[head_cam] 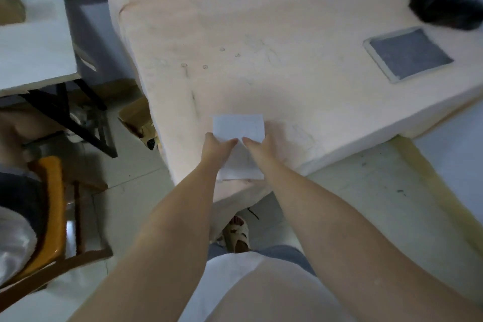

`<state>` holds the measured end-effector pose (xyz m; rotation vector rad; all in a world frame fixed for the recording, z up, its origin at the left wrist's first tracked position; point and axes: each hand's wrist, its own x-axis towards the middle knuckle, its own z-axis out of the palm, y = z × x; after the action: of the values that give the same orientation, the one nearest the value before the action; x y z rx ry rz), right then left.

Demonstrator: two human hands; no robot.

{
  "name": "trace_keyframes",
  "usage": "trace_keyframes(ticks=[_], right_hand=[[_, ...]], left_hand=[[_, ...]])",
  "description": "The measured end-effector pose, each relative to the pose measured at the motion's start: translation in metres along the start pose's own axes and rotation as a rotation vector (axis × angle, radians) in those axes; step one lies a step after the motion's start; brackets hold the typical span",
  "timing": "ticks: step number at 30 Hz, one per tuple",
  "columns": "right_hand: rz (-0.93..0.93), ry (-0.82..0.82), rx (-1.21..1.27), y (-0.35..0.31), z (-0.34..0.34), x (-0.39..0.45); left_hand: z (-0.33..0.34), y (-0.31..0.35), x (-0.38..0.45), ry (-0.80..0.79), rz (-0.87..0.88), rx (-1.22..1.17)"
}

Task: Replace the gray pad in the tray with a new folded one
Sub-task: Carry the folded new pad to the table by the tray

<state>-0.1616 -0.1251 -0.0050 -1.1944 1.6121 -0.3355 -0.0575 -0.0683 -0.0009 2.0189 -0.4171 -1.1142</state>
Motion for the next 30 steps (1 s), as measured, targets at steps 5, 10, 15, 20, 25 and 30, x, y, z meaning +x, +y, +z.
trace_keyframes(ticks=[5,10,15,20,25,30], right_hand=[[0.023,0.173,0.129,0.02,-0.065,0.004],[0.075,0.317,0.215,0.051,-0.116,0.001],[0.069,0.385,0.272,0.073,-0.148,0.006],[0.017,0.396,0.249,0.084,-0.191,0.018],[0.0,0.406,0.313,0.102,-0.247,0.035],[0.003,0.407,0.324,0.126,-0.312,0.049]], left_hand=[[0.061,0.026,-0.007,-0.182,0.043,0.053],[0.118,0.035,-0.026,-0.304,0.124,0.154],[0.158,0.045,-0.036,-0.347,0.184,0.263],[0.202,0.063,-0.049,-0.326,0.248,0.366],[0.256,0.078,-0.067,-0.341,0.272,0.374],[0.316,0.089,-0.083,-0.407,0.281,0.327]])
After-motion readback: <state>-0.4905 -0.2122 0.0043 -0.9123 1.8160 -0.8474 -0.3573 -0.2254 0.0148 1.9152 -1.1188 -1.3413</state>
